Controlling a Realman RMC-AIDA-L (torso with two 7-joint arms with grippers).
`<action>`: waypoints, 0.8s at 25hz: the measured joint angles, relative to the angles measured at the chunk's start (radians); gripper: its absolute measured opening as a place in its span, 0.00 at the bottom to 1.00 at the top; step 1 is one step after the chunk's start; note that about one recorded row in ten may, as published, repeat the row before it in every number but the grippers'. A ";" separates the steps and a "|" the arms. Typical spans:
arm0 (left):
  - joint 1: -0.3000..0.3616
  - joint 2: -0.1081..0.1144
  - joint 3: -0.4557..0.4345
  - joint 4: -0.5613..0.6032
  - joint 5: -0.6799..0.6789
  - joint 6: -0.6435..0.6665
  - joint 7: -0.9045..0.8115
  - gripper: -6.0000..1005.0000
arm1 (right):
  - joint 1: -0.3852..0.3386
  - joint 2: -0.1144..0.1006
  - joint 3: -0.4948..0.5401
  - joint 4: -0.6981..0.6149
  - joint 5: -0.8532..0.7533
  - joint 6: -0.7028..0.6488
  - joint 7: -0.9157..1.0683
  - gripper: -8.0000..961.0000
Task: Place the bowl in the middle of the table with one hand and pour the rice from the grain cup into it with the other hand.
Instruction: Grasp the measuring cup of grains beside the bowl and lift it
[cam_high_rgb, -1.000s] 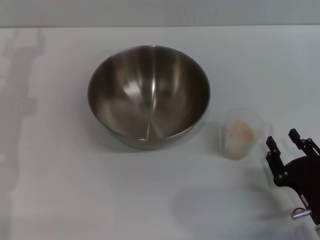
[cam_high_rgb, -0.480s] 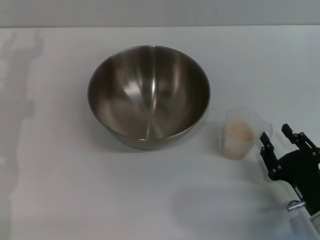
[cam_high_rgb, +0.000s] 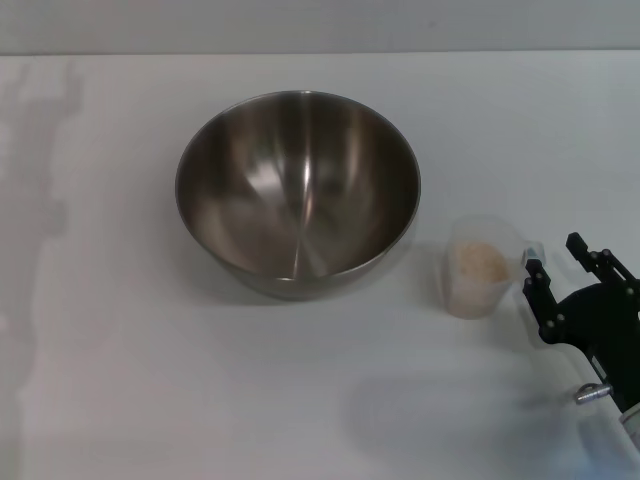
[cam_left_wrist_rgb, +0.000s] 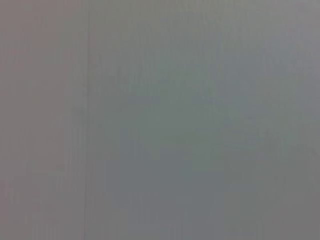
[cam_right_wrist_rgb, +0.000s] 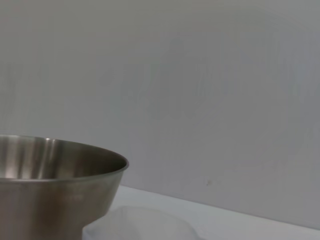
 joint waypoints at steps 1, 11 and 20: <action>0.001 0.000 0.000 0.001 0.000 0.002 0.000 0.62 | 0.002 0.000 0.003 0.000 0.000 0.000 0.000 0.50; 0.004 0.000 -0.009 0.002 0.000 0.005 0.000 0.62 | 0.027 0.000 0.012 0.000 0.000 0.020 0.002 0.43; 0.003 0.002 -0.012 0.005 0.000 0.007 0.000 0.62 | 0.048 0.000 0.019 -0.015 0.000 0.029 0.002 0.37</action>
